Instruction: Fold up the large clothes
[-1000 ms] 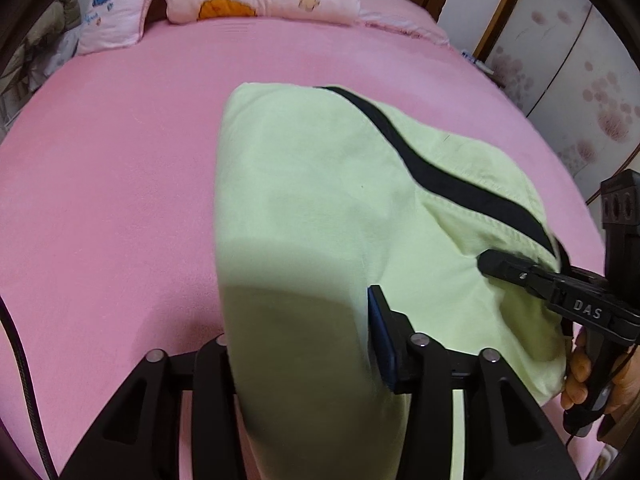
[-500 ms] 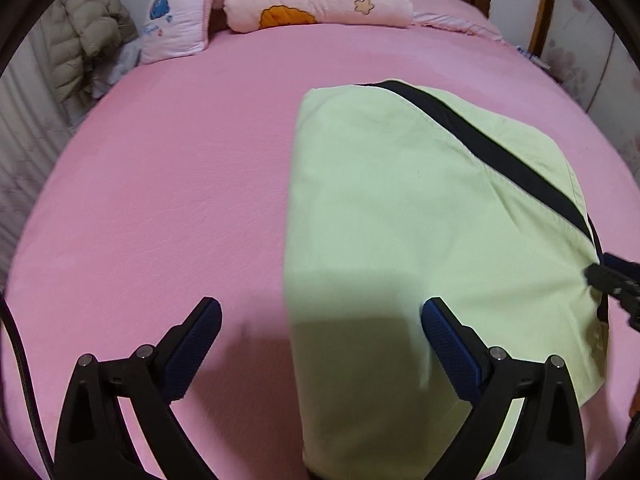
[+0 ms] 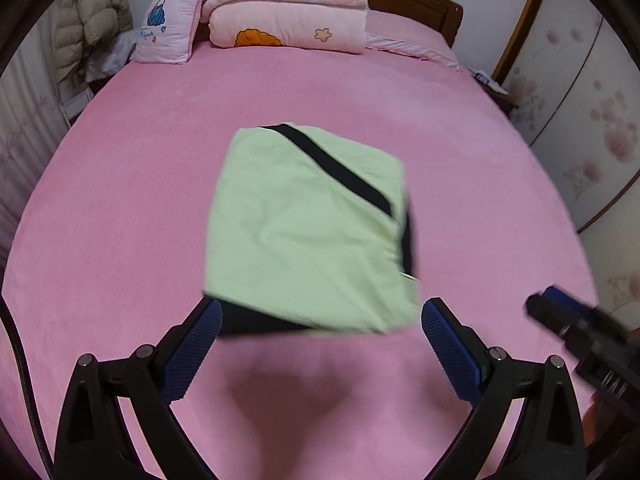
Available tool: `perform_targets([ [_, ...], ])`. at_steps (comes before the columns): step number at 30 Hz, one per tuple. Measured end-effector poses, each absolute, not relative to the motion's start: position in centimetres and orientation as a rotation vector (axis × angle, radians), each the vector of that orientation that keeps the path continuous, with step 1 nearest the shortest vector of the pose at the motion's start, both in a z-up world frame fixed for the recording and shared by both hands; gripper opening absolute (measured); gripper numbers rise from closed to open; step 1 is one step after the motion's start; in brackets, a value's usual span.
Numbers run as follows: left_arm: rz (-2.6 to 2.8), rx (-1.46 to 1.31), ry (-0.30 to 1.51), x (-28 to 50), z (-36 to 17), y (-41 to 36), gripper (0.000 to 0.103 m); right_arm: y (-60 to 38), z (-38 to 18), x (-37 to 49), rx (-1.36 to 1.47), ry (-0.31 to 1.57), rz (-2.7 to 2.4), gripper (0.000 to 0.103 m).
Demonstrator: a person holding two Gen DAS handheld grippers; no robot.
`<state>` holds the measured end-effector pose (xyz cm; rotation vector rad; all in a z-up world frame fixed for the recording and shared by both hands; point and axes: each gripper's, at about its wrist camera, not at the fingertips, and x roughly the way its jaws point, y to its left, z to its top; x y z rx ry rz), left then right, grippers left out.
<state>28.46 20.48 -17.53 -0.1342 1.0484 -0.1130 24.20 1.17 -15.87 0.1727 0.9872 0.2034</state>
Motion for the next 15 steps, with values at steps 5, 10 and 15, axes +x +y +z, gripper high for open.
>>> perform_targets([
  [5,-0.163,-0.136,1.035,22.1,-11.9,16.4,0.1,-0.3,-11.7,18.6,0.155,1.0,0.24,0.056],
  [10,-0.176,-0.089,1.042,15.8,-7.6,12.0,0.1,-3.3,-7.6,13.1,0.19,1.018,0.282,0.056],
  [15,-0.146,-0.086,0.997,9.9,-3.5,8.8,0.1,-6.0,-3.1,7.8,0.159,0.981,0.296,0.056],
])
